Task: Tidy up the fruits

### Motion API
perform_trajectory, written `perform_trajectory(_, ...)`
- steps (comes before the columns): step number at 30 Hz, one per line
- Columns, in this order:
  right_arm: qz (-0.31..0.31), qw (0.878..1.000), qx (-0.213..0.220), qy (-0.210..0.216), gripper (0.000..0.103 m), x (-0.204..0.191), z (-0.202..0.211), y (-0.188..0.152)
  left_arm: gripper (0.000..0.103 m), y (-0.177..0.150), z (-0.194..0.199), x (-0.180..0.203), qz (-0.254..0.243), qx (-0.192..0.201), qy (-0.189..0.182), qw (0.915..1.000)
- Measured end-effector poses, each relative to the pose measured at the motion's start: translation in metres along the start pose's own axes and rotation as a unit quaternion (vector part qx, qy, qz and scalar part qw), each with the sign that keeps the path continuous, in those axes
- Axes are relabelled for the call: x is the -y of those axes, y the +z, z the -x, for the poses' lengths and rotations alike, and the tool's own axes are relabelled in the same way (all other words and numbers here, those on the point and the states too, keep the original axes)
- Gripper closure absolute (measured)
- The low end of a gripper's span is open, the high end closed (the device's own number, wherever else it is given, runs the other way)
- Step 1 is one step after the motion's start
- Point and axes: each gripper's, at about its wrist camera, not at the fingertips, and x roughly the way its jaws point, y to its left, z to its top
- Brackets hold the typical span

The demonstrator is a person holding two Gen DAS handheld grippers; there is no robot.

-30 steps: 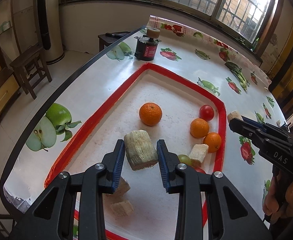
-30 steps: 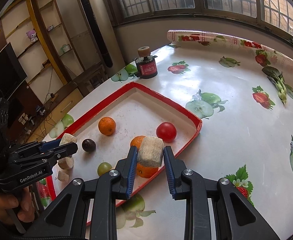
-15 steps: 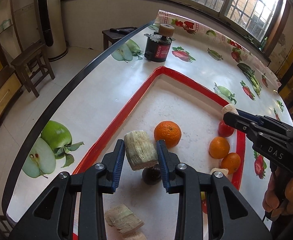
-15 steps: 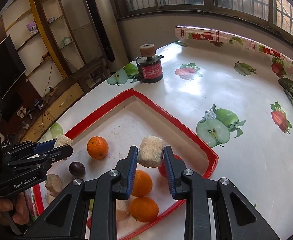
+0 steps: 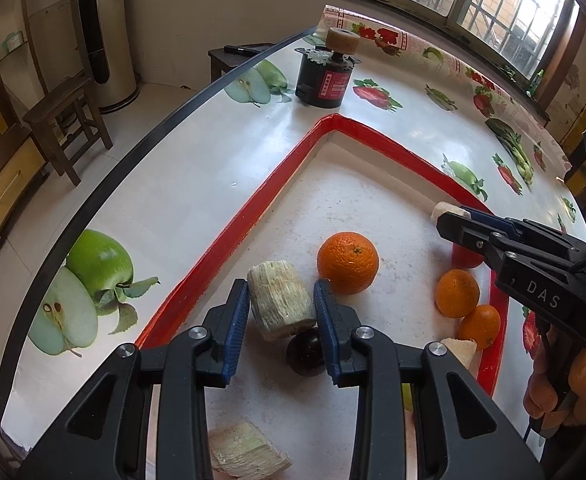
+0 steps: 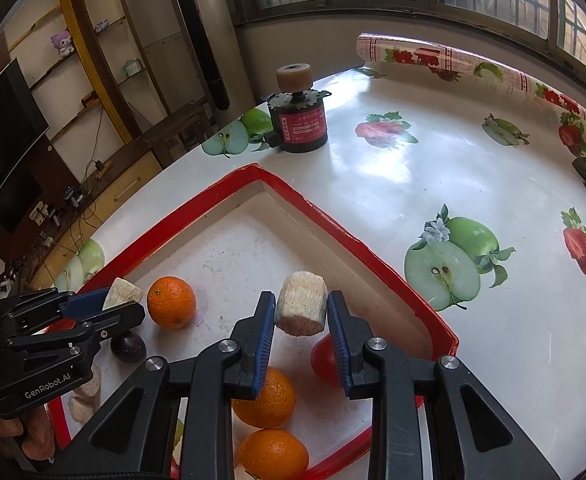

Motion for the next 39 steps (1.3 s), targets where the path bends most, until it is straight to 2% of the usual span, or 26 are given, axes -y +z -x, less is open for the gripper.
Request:
perform_trajectory(8,0.002,1.0,0.003,0.002,0.073,-0.001,0.001,-0.002,0.067,-0.004,0.0,0.0,0.003,-0.005,0.009,0.9999)
perform_trajectory(10,-0.001,1.0,0.004,0.004,0.067,0.0,0.003,-0.002,0.057,-0.005,0.002,0.0,0.003,-0.003,0.01,0.9999)
perform_trajectory(12,-0.002,1.0,0.006,0.006,0.066,0.001,0.006,-0.003,0.053,-0.007,0.006,0.001,0.004,0.001,0.012,0.9999)
perform_trajectory(15,-0.005,1.0,0.008,0.01,0.059,0.003,0.012,-0.006,0.053,-0.009,0.012,0.002,0.006,0.005,0.009,0.9999)
perform_trajectory(20,-0.012,0.999,0.023,0.028,0.058,0.005,0.029,-0.012,0.053,-0.017,0.024,0.002,0.01,0.011,0.003,0.9999)
perform_trajectory(24,-0.005,0.999,0.041,0.035,0.048,0.003,0.048,-0.02,0.051,-0.026,0.036,0.002,0.012,0.017,0.0,0.9998)
perform_trajectory(33,0.069,0.995,0.046,0.057,0.031,-0.01,0.082,-0.05,0.048,-0.057,0.061,0.001,0.015,0.029,0.003,0.9995)
perform_trajectory(36,0.096,0.992,0.045,0.064,0.025,-0.014,0.091,-0.063,0.035,-0.069,0.071,0.004,0.009,0.041,0.021,0.9989)
perform_trajectory(39,0.116,0.99,0.047,0.071,0.022,-0.017,0.099,-0.075,0.033,-0.08,0.085,0.008,-0.003,0.061,0.026,0.9978)
